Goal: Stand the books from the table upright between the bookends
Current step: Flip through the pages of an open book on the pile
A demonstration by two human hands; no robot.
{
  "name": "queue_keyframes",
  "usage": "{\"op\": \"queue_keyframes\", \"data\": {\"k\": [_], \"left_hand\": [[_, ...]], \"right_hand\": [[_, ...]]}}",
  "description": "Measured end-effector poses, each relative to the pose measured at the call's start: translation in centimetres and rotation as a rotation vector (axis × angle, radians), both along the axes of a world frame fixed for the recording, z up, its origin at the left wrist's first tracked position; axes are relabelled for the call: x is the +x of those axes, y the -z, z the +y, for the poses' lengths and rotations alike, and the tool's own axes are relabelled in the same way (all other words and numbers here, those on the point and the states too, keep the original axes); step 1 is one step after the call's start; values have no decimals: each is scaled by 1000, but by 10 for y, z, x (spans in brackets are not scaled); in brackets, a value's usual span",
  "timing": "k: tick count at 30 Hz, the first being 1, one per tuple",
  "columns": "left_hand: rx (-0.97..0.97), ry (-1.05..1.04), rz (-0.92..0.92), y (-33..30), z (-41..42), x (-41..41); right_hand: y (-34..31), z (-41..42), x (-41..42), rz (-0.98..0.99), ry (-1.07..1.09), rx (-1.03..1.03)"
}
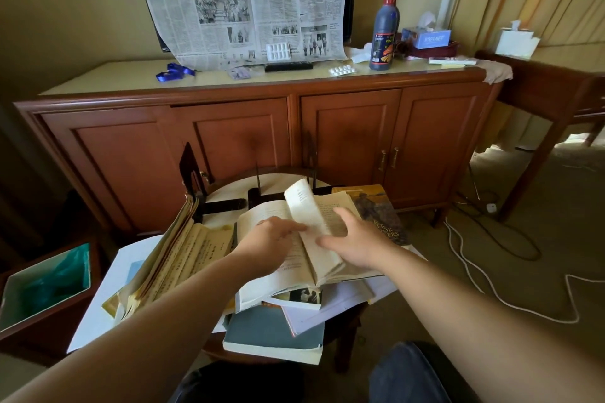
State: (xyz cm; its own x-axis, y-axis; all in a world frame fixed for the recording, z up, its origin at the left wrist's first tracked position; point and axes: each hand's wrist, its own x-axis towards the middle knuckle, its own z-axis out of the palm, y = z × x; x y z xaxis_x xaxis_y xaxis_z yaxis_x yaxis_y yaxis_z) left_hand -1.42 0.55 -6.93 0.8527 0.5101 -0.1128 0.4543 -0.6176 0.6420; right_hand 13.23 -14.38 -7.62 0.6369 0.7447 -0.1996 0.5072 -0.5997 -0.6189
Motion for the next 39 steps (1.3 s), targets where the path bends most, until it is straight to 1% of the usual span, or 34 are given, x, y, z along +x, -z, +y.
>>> {"op": "queue_keyframes", "data": {"k": [2,4,6,8,10,14,16,18,21,23,25,27,30,35,39], "left_hand": [[56,-2,24,0,-1,0],[96,-3,45,0,-2,0],[107,-2,51,1,-3,0],[109,-7,36,2,-3,0],[105,-14,28,3,-3,0],[114,-3,26,8,0,2],[123,8,21,12,1,4],[204,42,71,15,3,8],[431,145,225,16,-1,19],[531,215,304,17,-6,28],[588,268,333,17,-8,37],[611,289,343,15,-5,49],[608,331,384,16,5,64],[590,354,467,19,8,77],[604,365,441,24,11,81]], "right_hand": [[1,-4,2,-107,-82,31],[6,-5,0,-225,-184,-3],[9,-2,-9,-270,-215,-64],[7,3,-19,-304,-171,-109],[5,9,-24,-375,-116,-98],[5,10,-14,-407,16,46],[5,3,-2,-404,53,72],[7,-6,10,-425,38,31],[12,-20,22,-508,-38,-83],[17,-25,25,-563,-115,-105],[24,-26,24,-522,-208,-73],[33,-25,21,-471,-255,-7],[46,-21,19,-499,-270,79],[57,1,32,-471,-297,1],[55,28,45,-503,-293,-51]]}}
